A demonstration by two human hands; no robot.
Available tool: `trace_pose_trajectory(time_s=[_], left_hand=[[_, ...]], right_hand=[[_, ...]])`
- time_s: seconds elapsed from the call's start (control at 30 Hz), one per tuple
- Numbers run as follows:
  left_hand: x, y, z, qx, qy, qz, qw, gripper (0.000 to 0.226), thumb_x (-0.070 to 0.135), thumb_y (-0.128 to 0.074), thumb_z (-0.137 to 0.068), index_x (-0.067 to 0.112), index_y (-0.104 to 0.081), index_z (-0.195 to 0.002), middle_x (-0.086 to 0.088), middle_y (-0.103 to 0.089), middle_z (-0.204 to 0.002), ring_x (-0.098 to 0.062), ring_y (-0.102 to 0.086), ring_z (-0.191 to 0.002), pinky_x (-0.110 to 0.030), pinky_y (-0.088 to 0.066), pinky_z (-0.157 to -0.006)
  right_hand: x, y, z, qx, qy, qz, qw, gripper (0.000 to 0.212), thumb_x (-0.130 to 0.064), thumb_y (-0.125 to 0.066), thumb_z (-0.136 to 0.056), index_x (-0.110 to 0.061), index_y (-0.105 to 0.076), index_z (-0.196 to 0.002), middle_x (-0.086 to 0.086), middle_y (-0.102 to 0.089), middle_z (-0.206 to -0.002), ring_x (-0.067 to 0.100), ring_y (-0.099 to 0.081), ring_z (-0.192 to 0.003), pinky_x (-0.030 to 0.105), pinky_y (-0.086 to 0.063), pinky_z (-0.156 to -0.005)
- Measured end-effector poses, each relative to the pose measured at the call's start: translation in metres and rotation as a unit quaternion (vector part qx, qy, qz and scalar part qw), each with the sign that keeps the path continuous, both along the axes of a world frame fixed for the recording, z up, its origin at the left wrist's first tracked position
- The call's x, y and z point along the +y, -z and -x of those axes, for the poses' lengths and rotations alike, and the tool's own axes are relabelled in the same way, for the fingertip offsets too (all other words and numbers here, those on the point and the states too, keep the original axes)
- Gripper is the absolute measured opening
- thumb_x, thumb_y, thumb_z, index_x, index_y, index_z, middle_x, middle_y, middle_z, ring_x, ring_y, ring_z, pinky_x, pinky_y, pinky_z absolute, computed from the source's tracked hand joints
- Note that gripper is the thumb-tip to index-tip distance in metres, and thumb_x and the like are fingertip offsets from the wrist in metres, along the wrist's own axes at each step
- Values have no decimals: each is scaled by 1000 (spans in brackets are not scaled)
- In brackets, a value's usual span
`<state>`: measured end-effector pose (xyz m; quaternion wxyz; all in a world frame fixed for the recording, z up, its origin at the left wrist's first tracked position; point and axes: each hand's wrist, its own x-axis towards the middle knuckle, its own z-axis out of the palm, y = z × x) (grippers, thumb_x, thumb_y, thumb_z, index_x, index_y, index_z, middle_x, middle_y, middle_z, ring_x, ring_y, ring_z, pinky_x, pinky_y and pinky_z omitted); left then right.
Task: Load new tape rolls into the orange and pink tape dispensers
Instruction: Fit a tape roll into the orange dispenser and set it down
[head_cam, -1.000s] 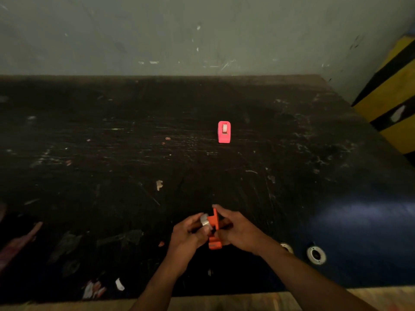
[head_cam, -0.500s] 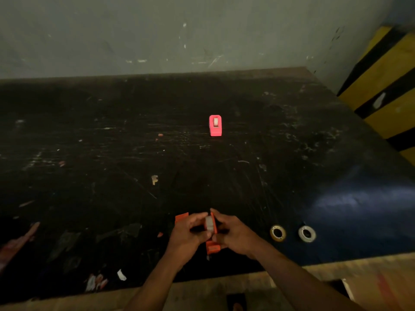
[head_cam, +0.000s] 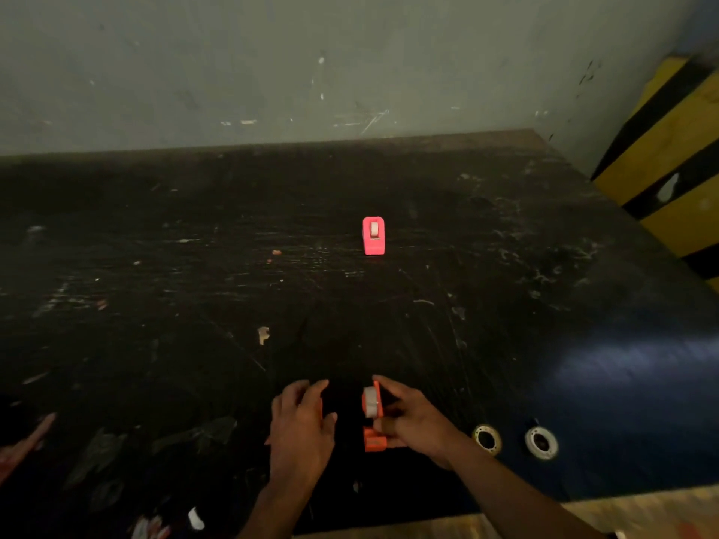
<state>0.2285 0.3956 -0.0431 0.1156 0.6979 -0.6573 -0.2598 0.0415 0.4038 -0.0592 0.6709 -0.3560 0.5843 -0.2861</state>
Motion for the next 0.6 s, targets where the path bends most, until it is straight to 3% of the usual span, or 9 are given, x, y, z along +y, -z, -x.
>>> trace_pose_trajectory(time_s=[0.13,0.27,0.43,0.5,0.6], left_hand=[[2,11,-7,-41,-15,-89,995,67,41,-65,-85,36,-36,-146,-4,-27,-152,-25,-32,-139,-38,-34,-114],[-1,17,-9,-48,-47,-61,996,59,28,-59,-87,27,-43,-144,-8,-43,-147,-27,-44,-131,-35,-34,-113],[-3,8,-7,58,-125,-35,990,51,20,-53,-93,20,-45,-143,-15,-61,-133,-32,-58,-121,-39,-42,-105],[-5,4,-7,136,-180,-56,972,47,22,-44,-99,25,-39,-145,-14,-67,-115,-31,-68,-102,-41,-53,-93],[-5,2,0,241,-234,-83,938,41,22,-35,-102,34,-37,-142,-8,-66,-101,-22,-72,-76,-31,-60,-54]], right_hand=[[-1,7,2,-19,12,-9,1000,74,9,-60,-87,-33,-42,-143,17,-55,-123,24,-68,-102,38,-60,-82],[-2,9,6,-58,15,-27,998,74,9,-60,-87,-34,-41,-144,18,-54,-125,28,-66,-108,42,-59,-86],[-6,7,7,-76,12,-44,996,73,11,-58,-88,-33,-40,-144,18,-55,-123,31,-64,-112,44,-58,-89],[-6,8,6,-76,10,-43,996,74,11,-59,-88,-33,-40,-144,17,-56,-121,30,-64,-111,43,-58,-88],[-8,10,5,-65,5,-34,997,74,11,-59,-88,-33,-41,-144,18,-57,-120,28,-66,-106,39,-59,-83]])
